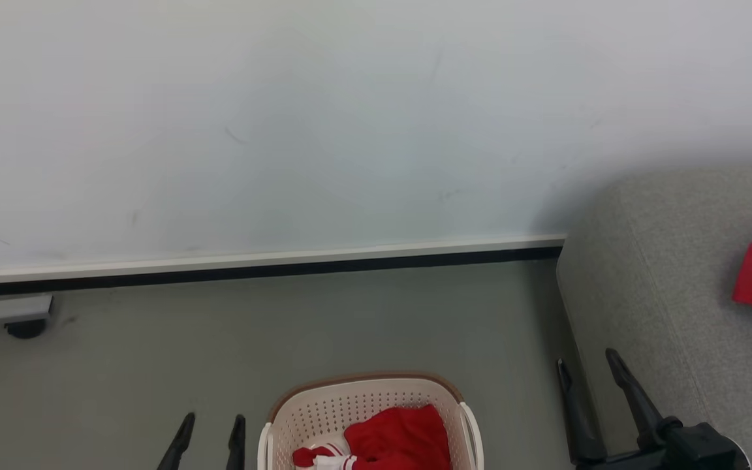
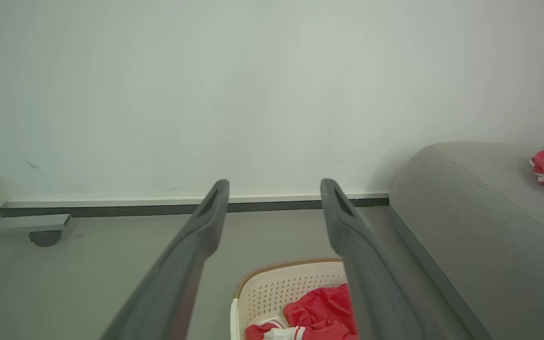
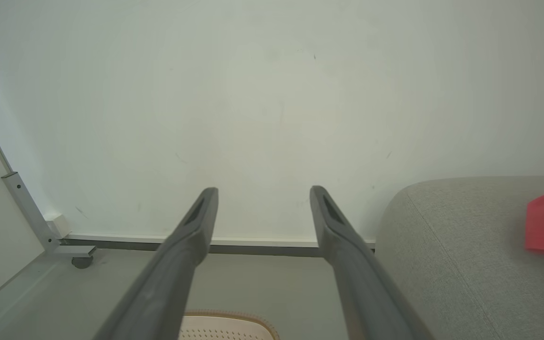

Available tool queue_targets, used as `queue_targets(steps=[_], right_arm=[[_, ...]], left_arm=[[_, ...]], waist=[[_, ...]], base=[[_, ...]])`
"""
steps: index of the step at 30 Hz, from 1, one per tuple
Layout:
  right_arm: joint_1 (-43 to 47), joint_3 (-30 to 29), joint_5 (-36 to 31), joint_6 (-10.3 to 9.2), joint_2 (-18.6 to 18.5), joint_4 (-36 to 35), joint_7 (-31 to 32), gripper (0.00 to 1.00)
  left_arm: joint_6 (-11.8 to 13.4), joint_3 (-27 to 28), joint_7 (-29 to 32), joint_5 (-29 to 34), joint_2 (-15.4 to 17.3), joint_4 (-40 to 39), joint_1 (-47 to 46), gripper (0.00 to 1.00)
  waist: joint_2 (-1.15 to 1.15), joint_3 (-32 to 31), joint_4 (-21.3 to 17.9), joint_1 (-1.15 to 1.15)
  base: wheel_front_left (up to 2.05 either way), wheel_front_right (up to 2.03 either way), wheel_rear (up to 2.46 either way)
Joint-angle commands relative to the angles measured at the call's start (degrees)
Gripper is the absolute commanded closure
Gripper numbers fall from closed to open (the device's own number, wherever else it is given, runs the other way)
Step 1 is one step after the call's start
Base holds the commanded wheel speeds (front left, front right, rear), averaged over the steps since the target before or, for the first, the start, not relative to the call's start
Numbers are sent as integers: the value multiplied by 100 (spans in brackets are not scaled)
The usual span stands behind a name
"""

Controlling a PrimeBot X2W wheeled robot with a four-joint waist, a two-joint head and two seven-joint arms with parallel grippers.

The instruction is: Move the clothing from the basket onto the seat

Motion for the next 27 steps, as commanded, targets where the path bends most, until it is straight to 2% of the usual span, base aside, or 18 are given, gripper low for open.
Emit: queue_targets(steps=[1,8,15,27], right_arm=[[-70,-13,-26,-1,-30,-40,-1,0],[-419,-30,28,-1,-69,-199,-1,0],[-1206,130,-5,-1,-189,-478,-1,0],[-2169,388,40,-2,-13,-839,-1,0]], left_arm=[[-53,-34,-23,67,6,66,-129,0],[-237,-327,-22,132,-2,557,-612,0],[-416,-826,-22,256,-2,1314,-1564,0],[-537,-1741,-23,507,519,2928,-3189,0]], waist=[[0,150,-44,0],[0,785,-200,0],[0,1884,-513,0],[0,3312,-1181,0]], base=[[0,0,0],[0,0,0],[0,0,0],[0,0,0]])
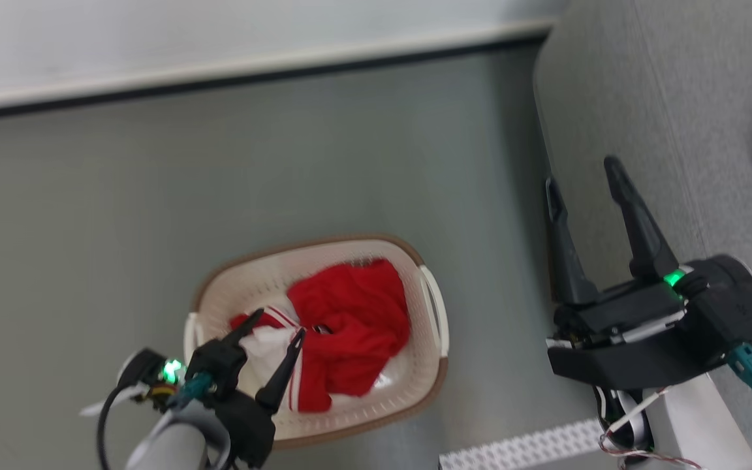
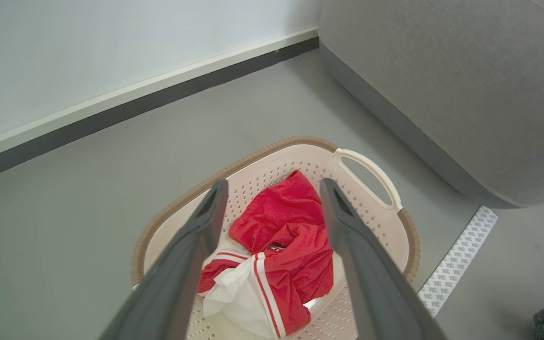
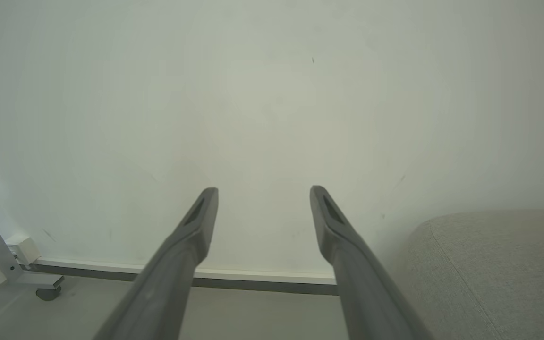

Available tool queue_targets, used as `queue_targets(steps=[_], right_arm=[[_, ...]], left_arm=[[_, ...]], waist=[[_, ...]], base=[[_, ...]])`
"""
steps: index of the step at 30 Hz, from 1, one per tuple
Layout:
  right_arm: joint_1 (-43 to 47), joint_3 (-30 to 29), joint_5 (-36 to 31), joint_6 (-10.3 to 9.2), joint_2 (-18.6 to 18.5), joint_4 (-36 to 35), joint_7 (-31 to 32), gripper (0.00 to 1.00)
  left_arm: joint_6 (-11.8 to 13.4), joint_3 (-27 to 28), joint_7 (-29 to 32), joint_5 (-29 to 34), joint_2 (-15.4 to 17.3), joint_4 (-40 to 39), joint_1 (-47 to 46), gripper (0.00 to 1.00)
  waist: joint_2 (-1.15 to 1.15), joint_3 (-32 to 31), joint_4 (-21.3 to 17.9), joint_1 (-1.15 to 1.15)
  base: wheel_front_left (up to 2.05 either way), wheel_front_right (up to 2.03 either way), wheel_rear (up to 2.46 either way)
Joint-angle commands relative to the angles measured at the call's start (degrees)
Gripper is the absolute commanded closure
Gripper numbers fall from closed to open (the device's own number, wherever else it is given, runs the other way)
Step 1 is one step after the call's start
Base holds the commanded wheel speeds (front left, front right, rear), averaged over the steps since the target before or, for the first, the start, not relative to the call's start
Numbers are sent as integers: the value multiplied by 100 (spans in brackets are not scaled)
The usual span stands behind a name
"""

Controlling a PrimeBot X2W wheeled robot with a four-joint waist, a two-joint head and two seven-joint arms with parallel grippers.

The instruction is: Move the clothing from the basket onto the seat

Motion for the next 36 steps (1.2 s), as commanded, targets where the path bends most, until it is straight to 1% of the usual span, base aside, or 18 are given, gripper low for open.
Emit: queue_targets(steps=[1,8,9,11,13,16,18,23,26,30,36], right_arm=[[-172,38,16,-2,55,-49,-1,0],[-523,194,92,-2,214,-253,-1,0],[-523,194,92,-2,214,-253,-1,0],[-606,266,135,-2,254,-309,-1,0],[-680,318,191,-2,307,-332,-1,0],[-790,398,276,-2,354,-300,-1,0],[-844,447,308,-2,381,-279,-1,0],[-1005,563,433,-2,432,-271,-1,0],[-1067,633,506,-2,478,-278,-1,0],[-1153,709,568,-2,537,-289,-1,0],[-1277,799,633,-2,596,-297,-1,0]], left_arm=[[4,-156,-22,77,110,192,-285,0],[0,-889,-22,75,379,1099,-1181,0],[0,-889,-22,75,379,1099,-1181,0],[0,-1121,-21,89,453,1351,-1393,0],[-1,-1390,-4,-29,474,1598,-1552,0],[0,-1867,76,-113,543,1951,-1868,0],[0,-2091,108,-157,599,2136,-2088,0],[0,-2450,165,38,710,2583,-2580,0],[-1,-2706,259,-1,645,2823,-2722,0],[-1,-3001,522,-155,705,3170,-2929,0],[-1,-3168,551,-296,790,3444,-3146,0]], waist=[[-1,906,-578,-2],[-1,1598,-950,-2],[-1,1598,-950,-2],[-1,1761,-1064,-2],[-1,1905,-1172,-2],[-1,2076,-1274,-2],[-1,2183,-1325,-2],[-1,2442,-1465,-2],[-1,2578,-1558,-2],[-1,2717,-1691,-2],[-1,2851,-1849,-2]], base=[[0,0,0],[0,0,0],[0,0,0],[0,0,0],[0,0,0],[0,0,0],[0,0,0],[0,0,0],[0,0,0],[0,0,0],[0,0,0]])
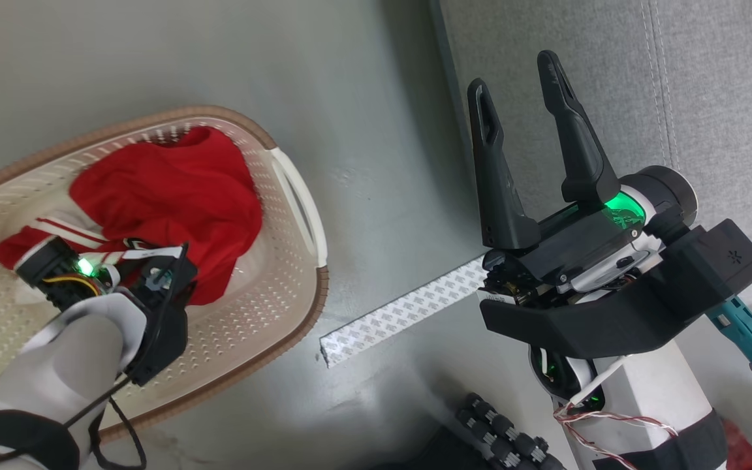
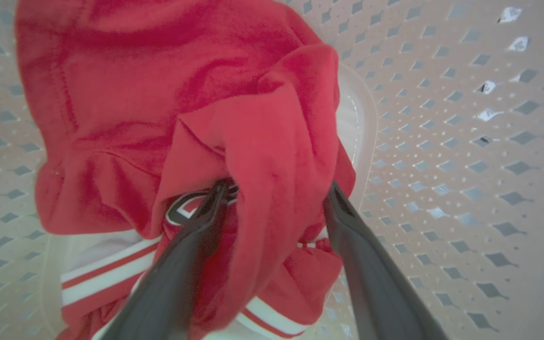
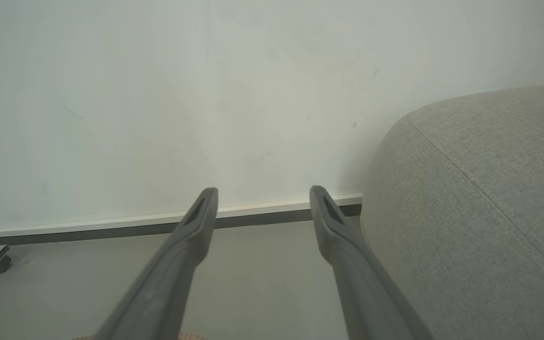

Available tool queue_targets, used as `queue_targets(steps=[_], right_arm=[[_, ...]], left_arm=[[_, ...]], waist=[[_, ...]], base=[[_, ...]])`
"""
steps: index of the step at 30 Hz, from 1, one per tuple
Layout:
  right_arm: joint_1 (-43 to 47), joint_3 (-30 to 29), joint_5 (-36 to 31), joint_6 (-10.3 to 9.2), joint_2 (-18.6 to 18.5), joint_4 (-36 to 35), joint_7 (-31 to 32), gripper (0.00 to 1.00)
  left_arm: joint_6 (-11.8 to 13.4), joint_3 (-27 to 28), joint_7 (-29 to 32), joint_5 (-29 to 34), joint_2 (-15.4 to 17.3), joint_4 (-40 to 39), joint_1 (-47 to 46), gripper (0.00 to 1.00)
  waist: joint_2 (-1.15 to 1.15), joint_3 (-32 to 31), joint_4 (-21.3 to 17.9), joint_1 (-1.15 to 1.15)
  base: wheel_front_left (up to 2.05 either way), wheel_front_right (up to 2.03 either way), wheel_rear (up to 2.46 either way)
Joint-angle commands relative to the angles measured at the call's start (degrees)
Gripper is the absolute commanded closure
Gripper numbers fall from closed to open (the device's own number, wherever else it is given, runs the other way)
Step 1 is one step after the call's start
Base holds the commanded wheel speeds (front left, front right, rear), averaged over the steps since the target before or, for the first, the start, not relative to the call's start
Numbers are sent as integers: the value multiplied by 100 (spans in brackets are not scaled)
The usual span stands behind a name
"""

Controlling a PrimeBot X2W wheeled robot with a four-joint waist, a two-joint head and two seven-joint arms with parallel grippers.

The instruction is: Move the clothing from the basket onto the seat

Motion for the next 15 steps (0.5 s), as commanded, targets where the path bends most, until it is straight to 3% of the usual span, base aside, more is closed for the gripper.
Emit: queue_targets(steps=[1,3,4,5,6,7,15], right_arm=[[-69,1,53,-2,31,-6,-1,0],[-60,-18,50,-2,37,11,-1,0],[-52,-28,46,-2,41,24,-1,0],[-43,-39,39,-2,44,39,-1,0],[-37,-47,28,-2,43,51,-1,0],[-42,-48,14,-2,43,60,-1,0],[-20,-84,-85,-2,43,117,-1,0]], left_arm=[[0,-40,-92,-95,40,75,-54,0],[0,-21,-152,-136,15,125,-84,0],[0,-15,-180,-168,4,142,-100,9],[1,-5,-215,-187,-20,159,-103,58],[1,-8,-240,-196,-46,165,-113,85],[3,-3,-286,-226,-72,165,-122,100],[55,123,-546,-473,-180,12,-27,100]], waist=[[-1,120,-116,0],[-1,119,-106,0],[-1,116,-95,0],[-1,107,-78,0],[-1,96,-60,0],[-1,86,-38,0],[-1,-123,237,0]], base=[[0,0,0],[0,0,0],[0,0,0],[0,0,0],[0,0,0],[0,0,0],[0,0,0]])
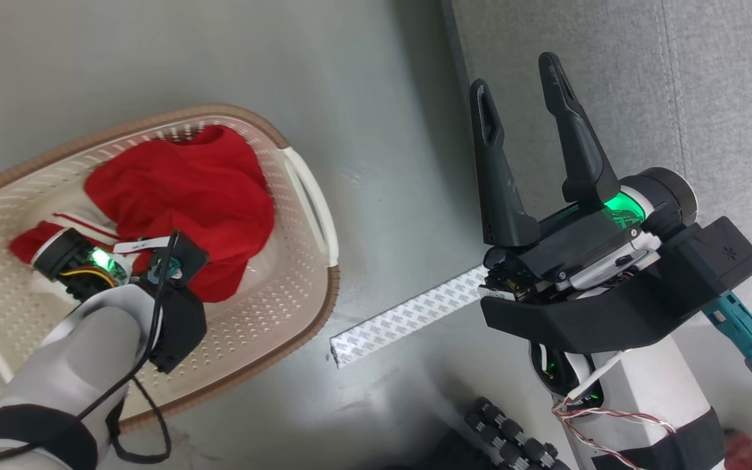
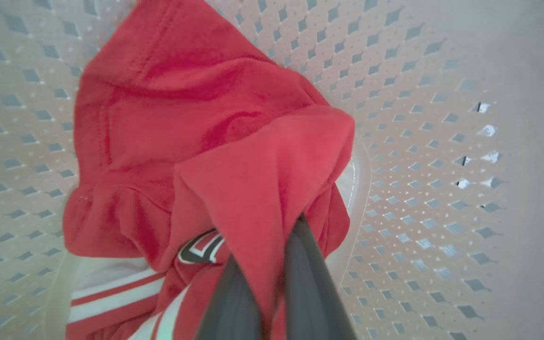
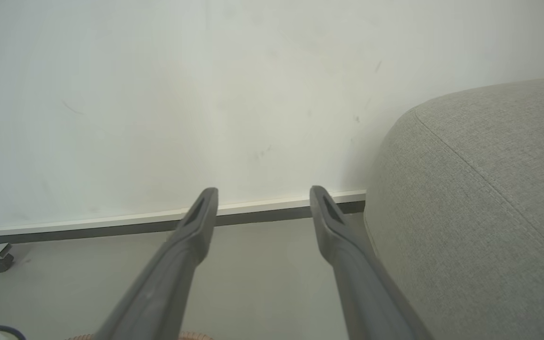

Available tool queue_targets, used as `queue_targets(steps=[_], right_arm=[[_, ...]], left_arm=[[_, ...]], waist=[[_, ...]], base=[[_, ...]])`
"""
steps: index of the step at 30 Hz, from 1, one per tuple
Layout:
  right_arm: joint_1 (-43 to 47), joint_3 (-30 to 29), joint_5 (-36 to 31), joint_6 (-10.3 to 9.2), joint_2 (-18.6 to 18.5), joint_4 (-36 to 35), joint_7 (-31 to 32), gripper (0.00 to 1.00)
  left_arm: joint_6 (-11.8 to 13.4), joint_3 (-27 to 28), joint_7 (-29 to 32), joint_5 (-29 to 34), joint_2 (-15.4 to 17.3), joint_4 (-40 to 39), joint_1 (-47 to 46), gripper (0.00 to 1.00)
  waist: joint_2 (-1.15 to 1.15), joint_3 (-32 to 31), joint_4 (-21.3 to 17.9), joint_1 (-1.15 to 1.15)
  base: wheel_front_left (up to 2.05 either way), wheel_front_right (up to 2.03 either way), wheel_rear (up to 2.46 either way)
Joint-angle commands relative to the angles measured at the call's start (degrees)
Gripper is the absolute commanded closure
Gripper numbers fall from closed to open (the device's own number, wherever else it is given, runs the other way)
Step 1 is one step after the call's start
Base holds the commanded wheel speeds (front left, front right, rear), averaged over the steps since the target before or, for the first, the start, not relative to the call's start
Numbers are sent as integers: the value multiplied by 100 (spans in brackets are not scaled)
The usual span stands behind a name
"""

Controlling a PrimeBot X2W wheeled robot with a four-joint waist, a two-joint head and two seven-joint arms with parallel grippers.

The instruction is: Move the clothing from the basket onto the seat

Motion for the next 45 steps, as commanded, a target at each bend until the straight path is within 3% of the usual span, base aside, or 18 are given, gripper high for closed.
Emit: queue_targets(steps=[1,12,26,39,45], right_arm=[[-22,-14,-31,-2,13,9,-1,0],[235,-91,-163,-2,-240,91,-1,0],[919,35,-170,-2,-808,544,-1,0],[1420,637,176,-2,-1207,1244,-2,0],[1574,810,304,-2,-1299,1424,-1,0]], left_arm=[[20,37,-48,-94,6,-22,54,100],[216,514,-103,-570,-4,-973,638,100],[663,1447,-107,-894,-60,-2791,1882,100],[717,2290,-106,-724,21,-4402,2818,100],[641,2577,-106,-704,-172,-5034,2982,100]], waist=[[0,-123,128,0],[0,-891,558,0],[0,-2670,1320,0],[0,-3967,1470,0],[0,-4422,1459,0]], base=[[0,0,0],[0,0,0],[0,0,0],[0,0,0],[0,0,0]])
